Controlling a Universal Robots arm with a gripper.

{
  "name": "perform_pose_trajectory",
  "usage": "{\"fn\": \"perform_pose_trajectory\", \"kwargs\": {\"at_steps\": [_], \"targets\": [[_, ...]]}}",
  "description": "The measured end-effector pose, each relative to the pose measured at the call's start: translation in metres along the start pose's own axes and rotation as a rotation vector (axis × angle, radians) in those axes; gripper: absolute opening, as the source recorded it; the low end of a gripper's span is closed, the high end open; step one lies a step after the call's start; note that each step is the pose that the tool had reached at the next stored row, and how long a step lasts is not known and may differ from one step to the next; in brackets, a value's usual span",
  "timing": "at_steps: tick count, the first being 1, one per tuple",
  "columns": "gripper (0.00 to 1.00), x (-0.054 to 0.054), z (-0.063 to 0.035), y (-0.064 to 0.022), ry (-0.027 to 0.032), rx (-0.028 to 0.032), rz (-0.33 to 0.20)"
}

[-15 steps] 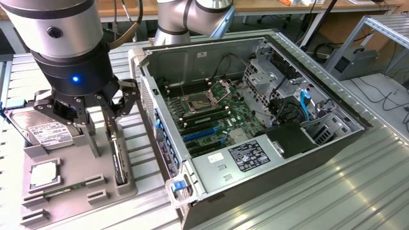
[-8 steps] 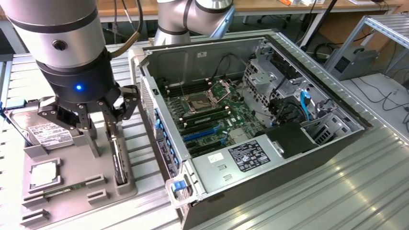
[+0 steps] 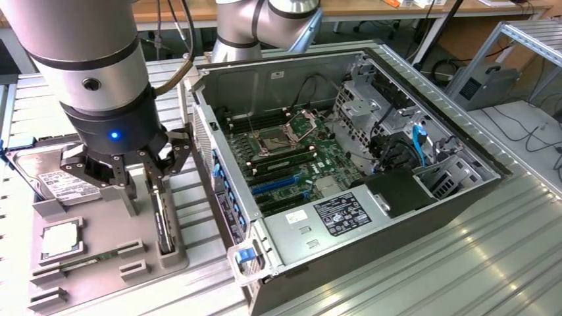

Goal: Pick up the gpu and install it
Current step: 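Pick up the gpu and move the gpu toward the slot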

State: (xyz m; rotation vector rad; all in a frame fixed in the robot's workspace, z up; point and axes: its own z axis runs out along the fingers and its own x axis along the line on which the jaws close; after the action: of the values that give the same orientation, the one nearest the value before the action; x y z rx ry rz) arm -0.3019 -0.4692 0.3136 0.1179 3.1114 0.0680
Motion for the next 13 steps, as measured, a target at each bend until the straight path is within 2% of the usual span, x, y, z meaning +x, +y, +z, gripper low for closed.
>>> {"fn": "perform_pose_trajectory", "kwargs": {"at_steps": [4,10,13], "targets": [[0.42,0.0,0.0058,-0.0002,0.0,-0.0001,0.0],[0.42,0.001,0.0216,-0.0006,0.0001,0.0,0.0],[0.42,0.001,0.0257,-0.0007,0.0,-0.0001,0.0]]}}
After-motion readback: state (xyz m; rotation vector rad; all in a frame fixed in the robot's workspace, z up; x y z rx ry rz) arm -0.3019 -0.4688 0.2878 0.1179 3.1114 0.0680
